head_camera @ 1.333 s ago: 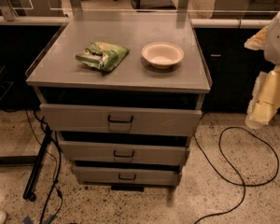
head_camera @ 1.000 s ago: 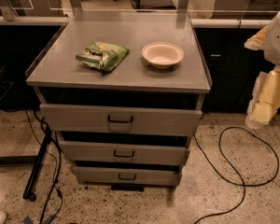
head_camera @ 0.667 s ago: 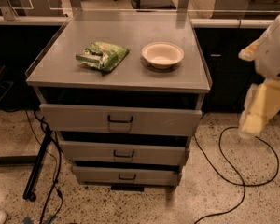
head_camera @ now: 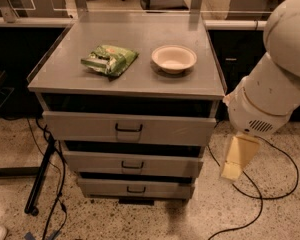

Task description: Open middle drawer

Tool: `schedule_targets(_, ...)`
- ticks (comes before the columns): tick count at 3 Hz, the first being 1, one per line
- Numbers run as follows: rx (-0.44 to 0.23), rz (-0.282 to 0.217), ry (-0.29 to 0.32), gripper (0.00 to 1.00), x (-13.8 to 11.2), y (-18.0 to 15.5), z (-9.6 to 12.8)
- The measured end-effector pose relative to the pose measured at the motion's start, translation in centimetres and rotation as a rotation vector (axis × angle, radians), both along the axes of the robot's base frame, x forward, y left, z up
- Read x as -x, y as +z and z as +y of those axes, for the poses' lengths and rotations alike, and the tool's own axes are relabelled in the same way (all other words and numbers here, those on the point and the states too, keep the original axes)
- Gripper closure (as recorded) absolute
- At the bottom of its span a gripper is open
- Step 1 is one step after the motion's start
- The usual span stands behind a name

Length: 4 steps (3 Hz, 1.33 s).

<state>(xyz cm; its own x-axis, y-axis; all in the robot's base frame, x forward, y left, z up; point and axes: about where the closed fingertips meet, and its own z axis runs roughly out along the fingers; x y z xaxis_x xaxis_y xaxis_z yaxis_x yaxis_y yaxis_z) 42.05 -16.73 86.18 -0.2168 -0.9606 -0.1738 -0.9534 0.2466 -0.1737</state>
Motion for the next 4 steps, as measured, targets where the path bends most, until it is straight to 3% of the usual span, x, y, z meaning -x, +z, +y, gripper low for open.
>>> schedule_targets(1, 0.000, 0.000, 0.000, 0.00, 0.0, 0.0, 0.0)
schedule_targets(2, -0.021, 0.041, 0.011, 0.00, 0.6, -3.9, 0.9)
schedule_targets(3, -0.070, 0.084, 0.034, 0.00, 0.5, -8.8, 3.2)
schedule_targets(4, -0.104, 0.126, 0.061, 0.00, 0.4, -11.4, 5.0)
